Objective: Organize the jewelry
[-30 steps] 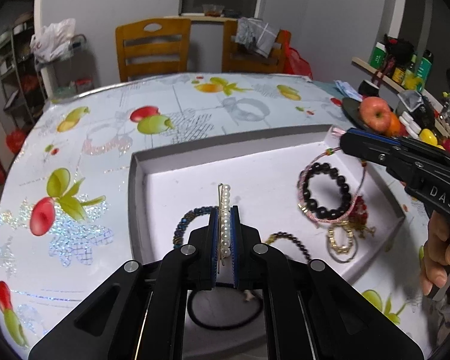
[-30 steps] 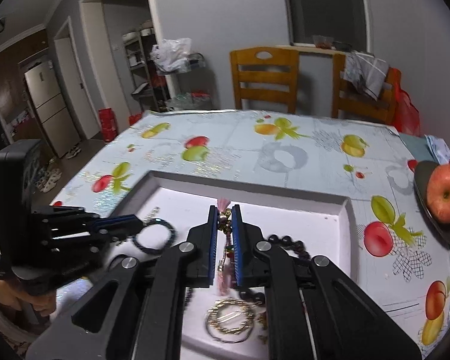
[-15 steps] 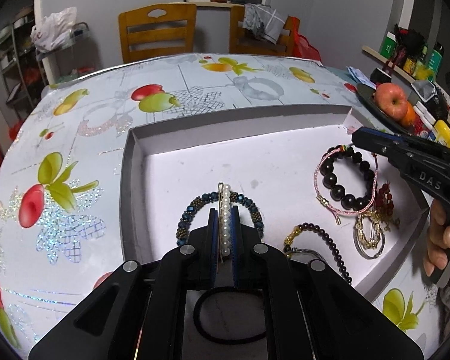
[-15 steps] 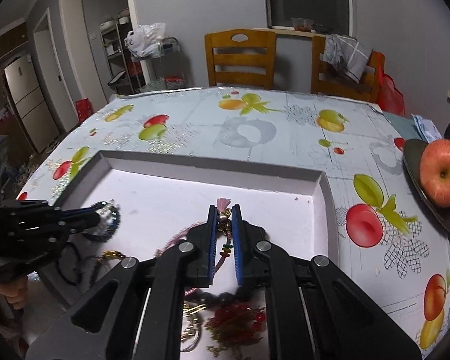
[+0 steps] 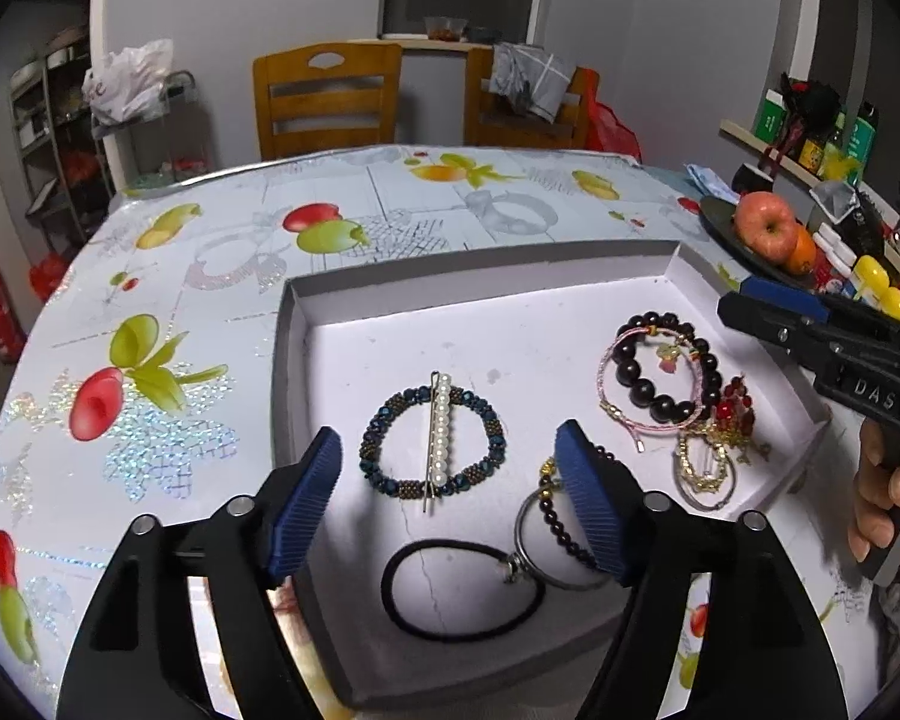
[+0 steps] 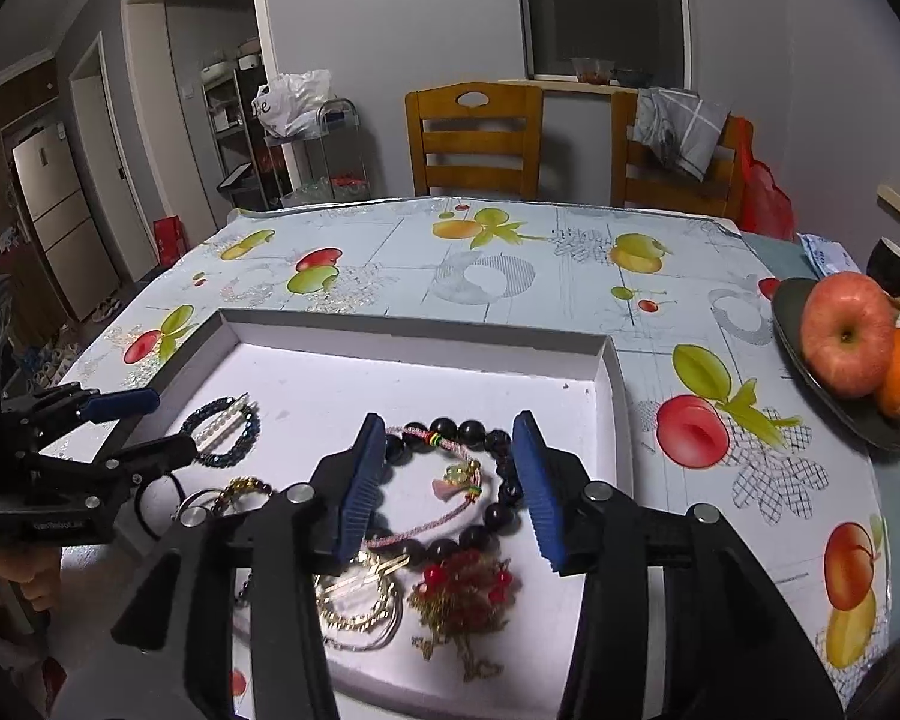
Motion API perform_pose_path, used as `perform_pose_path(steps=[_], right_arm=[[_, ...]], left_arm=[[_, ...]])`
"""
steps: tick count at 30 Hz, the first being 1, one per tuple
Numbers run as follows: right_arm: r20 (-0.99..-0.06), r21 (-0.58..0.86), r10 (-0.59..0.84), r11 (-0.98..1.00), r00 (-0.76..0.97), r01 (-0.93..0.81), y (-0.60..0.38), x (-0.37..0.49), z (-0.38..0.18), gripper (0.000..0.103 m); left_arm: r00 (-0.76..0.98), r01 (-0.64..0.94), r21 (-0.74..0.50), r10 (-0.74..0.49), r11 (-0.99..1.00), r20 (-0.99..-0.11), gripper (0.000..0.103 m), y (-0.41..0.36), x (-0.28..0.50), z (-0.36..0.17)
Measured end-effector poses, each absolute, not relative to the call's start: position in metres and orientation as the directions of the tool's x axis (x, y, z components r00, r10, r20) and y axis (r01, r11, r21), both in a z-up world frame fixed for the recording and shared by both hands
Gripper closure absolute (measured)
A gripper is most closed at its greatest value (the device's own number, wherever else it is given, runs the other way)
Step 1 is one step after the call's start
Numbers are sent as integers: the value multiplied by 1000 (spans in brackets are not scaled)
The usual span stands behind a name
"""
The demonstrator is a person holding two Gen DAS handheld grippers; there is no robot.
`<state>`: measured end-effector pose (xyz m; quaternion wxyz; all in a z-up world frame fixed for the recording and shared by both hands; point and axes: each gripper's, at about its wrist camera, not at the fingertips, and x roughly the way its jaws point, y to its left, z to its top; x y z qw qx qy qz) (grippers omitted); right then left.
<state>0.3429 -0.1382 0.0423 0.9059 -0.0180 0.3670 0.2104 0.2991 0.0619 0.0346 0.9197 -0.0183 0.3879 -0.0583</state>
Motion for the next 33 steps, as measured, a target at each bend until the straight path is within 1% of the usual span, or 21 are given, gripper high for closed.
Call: perform_pose_path(steps=[3,4,5,6,7,11,13,15,18,19,21,24,28,33], right_arm=[[-663,124,371,911,650,-394,-142,332,44,51],[-660,124,372,911,653,-393,-142,329,45,50],[-657,126,375,910,655,-395,-143,323,45,49],[-651,128,379,909,657,-397,-144,317,46,45],[-645,129,382,908,662,-399,-146,310,47,42],[-626,125,391,904,675,-408,-149,286,51,40],[-613,125,395,904,685,-409,-151,275,54,34],[-593,130,403,902,697,-411,-154,261,56,34],[-565,146,413,902,715,-406,-160,242,59,28],[-556,152,417,901,719,-405,-162,235,59,27],[-548,156,420,901,723,-405,-164,224,58,26],[-537,170,428,899,727,-404,-167,211,57,20],[-521,172,431,899,737,-403,-170,196,58,16],[-506,142,417,904,755,-404,-169,180,56,15]], left_arm=[[709,91,-76,-118,993,-695,20,61,287,41],[714,93,-77,-120,993,-690,19,60,283,43],[723,96,-82,-126,992,-679,16,60,277,45],[730,97,-85,-129,992,-671,12,59,272,47],[740,97,-87,-130,992,-660,11,59,265,49],[767,97,-87,-130,992,-628,10,55,242,57],[780,90,-94,-129,991,-613,9,54,231,60],[788,87,-102,-131,991,-602,8,53,221,62],[805,77,-103,-123,992,-580,6,50,204,63],[809,77,-104,-123,992,-575,6,49,198,63],[811,72,-104,-119,992,-572,6,47,191,60],[814,61,-100,-107,993,-571,5,44,180,56],[821,63,-93,-105,994,-561,5,41,169,51],[824,59,-91,-100,994,-557,5,38,162,48]])
